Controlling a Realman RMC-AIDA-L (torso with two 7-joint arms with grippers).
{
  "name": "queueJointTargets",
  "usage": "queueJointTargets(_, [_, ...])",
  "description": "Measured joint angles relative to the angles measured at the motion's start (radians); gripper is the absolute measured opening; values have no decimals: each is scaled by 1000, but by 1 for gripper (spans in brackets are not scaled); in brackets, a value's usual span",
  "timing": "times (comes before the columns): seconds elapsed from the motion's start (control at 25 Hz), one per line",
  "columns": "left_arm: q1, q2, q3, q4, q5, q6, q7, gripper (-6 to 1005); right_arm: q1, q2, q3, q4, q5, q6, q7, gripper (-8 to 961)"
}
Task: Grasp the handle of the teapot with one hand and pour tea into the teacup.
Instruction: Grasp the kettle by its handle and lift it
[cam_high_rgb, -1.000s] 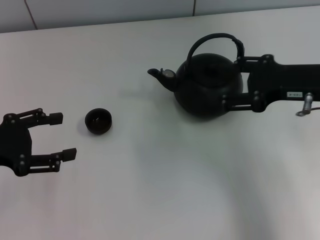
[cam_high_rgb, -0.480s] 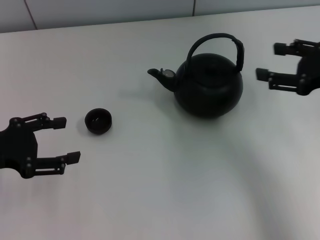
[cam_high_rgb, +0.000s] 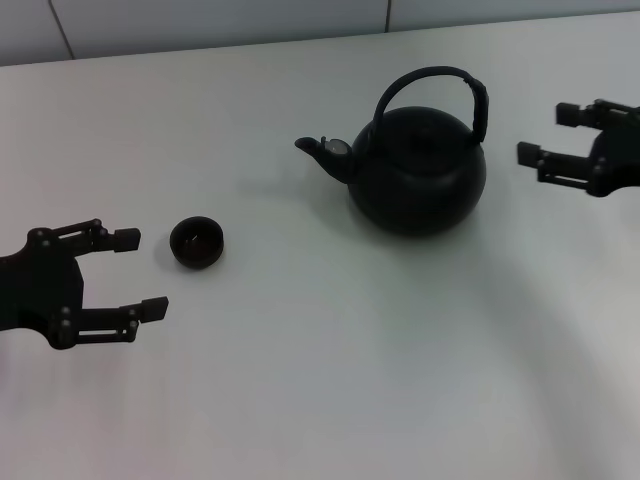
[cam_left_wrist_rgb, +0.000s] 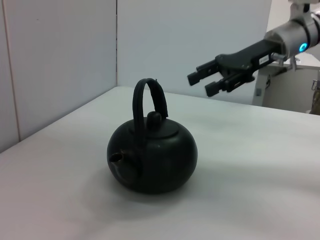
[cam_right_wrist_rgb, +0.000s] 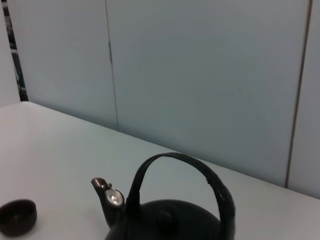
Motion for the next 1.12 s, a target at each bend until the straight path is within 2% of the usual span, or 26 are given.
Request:
queueJointTargets(0.24, [-3, 1, 0, 1, 0, -7, -2, 864, 40, -3, 0, 150, 94, 63, -113, 751])
queueJointTargets(0.64, [-3, 4, 0, 1, -1, -19, -12, 864, 117, -7, 0, 293, 104, 141, -193, 751])
queueJointTargets(1.12, [-10, 4, 0, -5, 0, -35, -13, 863, 155, -6, 11, 349, 121, 157, -227, 750])
